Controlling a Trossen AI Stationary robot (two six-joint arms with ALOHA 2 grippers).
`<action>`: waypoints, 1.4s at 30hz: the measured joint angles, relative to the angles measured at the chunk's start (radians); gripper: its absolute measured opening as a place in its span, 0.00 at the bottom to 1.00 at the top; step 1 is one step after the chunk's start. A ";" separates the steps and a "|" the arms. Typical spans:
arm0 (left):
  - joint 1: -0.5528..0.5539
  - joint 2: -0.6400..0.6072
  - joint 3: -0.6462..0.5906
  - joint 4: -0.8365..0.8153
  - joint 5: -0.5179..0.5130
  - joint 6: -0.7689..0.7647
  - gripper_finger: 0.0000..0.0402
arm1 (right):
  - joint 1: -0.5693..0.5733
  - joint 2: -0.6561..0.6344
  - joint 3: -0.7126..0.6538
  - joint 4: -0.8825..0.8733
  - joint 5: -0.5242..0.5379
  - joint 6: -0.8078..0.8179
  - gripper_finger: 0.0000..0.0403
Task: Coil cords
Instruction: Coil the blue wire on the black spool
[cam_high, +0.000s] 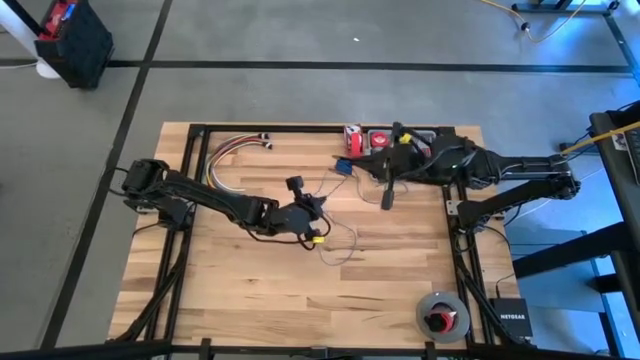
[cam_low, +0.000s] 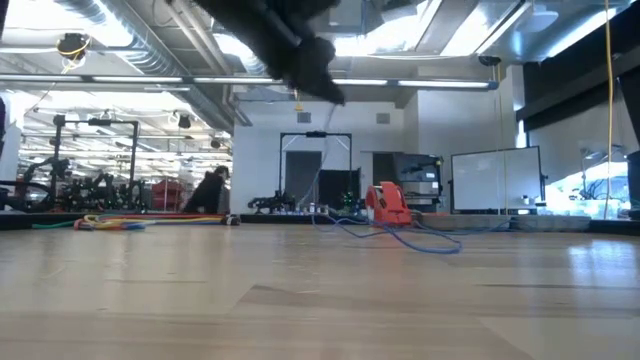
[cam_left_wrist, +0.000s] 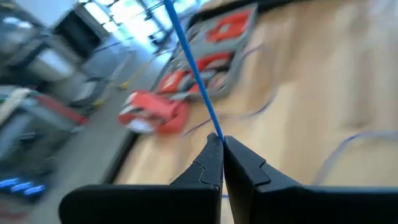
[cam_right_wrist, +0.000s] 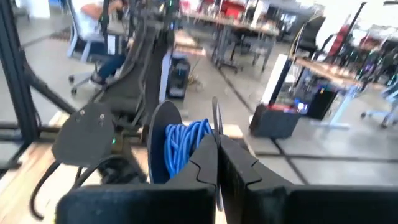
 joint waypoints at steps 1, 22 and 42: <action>0.003 -0.011 -0.002 -0.021 -0.036 0.012 0.00 | 0.000 0.002 0.000 -0.024 -0.001 0.014 0.01; 0.016 -0.425 0.000 -0.340 -0.150 -0.081 0.00 | -0.001 0.118 -0.003 -0.275 0.045 0.067 0.01; -0.069 -0.393 0.002 -0.105 -0.038 -0.158 0.00 | -0.001 0.423 -0.005 -0.150 0.297 0.041 0.01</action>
